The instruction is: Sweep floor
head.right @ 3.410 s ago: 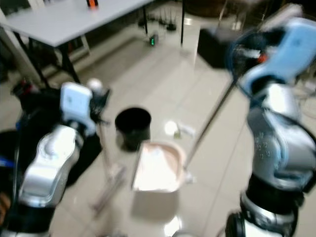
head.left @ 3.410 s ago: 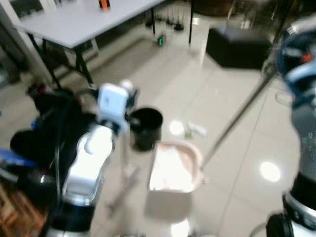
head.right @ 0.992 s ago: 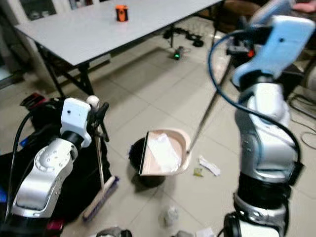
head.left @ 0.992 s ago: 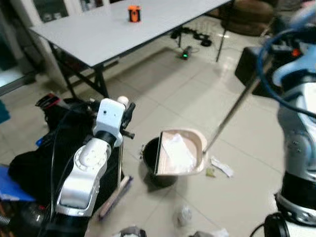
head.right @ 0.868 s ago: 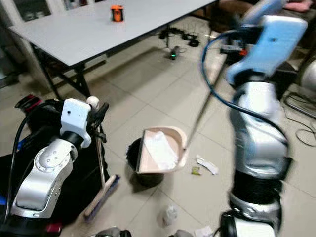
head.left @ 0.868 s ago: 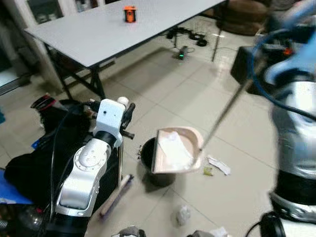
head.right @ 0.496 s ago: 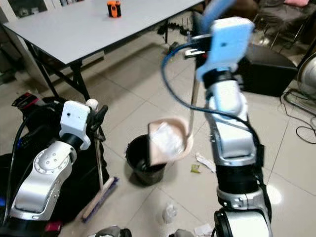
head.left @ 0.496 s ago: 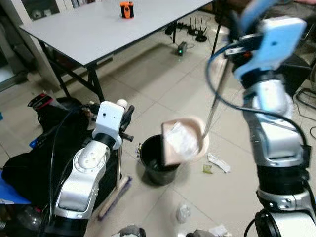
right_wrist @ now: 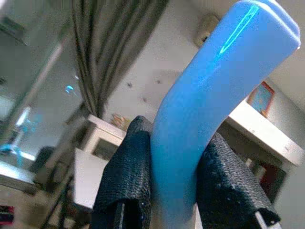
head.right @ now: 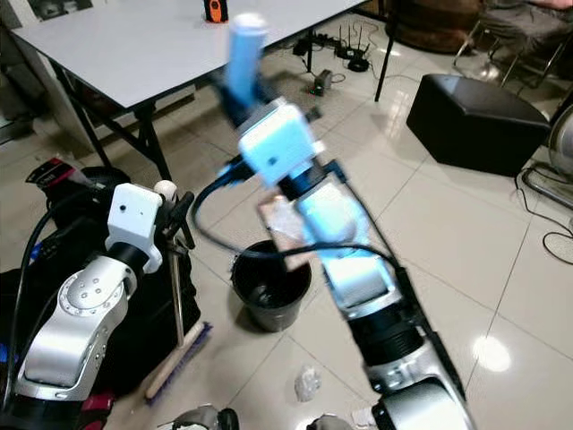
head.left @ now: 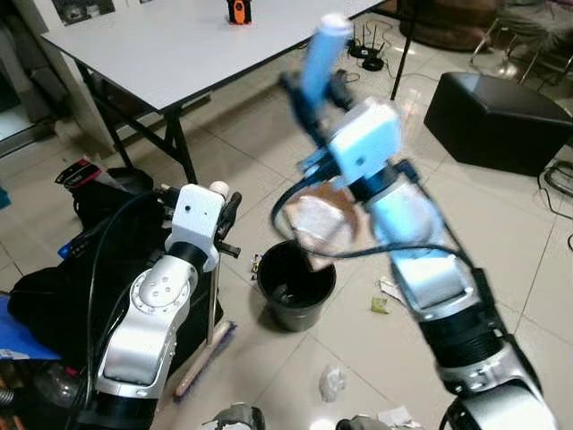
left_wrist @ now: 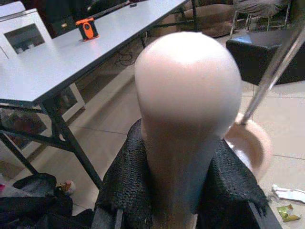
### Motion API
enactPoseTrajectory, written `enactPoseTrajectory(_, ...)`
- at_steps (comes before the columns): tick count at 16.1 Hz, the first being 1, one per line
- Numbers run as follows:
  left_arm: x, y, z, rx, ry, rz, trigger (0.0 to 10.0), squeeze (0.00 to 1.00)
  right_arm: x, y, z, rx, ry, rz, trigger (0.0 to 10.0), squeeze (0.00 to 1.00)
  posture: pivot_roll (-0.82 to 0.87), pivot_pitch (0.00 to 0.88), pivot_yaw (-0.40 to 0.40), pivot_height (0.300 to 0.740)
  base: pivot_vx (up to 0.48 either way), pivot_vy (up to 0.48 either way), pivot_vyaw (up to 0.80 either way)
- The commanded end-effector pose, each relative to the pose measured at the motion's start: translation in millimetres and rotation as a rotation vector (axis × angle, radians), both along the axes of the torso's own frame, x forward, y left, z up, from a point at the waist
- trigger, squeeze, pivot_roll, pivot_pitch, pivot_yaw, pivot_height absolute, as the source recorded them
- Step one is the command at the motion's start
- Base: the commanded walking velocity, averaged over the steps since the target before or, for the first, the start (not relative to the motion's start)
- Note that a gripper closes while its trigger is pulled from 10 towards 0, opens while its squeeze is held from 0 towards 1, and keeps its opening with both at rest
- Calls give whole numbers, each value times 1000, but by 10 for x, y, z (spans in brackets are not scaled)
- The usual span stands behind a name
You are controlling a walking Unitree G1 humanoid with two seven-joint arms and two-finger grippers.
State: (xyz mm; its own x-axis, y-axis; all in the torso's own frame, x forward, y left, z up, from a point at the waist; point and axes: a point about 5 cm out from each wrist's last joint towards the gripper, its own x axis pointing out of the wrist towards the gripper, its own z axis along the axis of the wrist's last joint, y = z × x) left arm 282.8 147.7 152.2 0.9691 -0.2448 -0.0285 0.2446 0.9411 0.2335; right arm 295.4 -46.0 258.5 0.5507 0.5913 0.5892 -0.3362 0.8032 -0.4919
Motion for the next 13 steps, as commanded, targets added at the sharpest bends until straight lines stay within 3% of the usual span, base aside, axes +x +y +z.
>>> enactPoseTrajectory(1,0,10,95,21,-41,4,10000,0,-61,80,-38,-25,-31,48,10000,0,-29,82,35,740,0,0,0)
enactPoseTrajectory(3,3,18,98,23,-41,6,10000,0,-136,219,-174,-63,-15,113,10000,0,-25,79,35,740,0,0,0)
enactPoseTrajectory(4,3,23,99,25,-41,6,10000,0,-186,284,-259,-131,-31,134,10000,0,-25,77,34,740,0,0,0)
enactPoseTrajectory(8,7,13,98,25,-43,3,10000,0,-221,326,-381,-212,-52,138,10000,0,-25,69,35,740,0,0,0)
enactPoseTrajectory(11,12,0,98,30,-46,-4,10000,0,-242,354,-421,-226,-66,149,10000,0,-26,66,36,740,0,0,0)
enactPoseTrajectory(13,12,-2,92,29,-45,-3,10000,0,-326,455,-491,-225,-37,223,10000,0,-23,64,33,740,0,0,0)
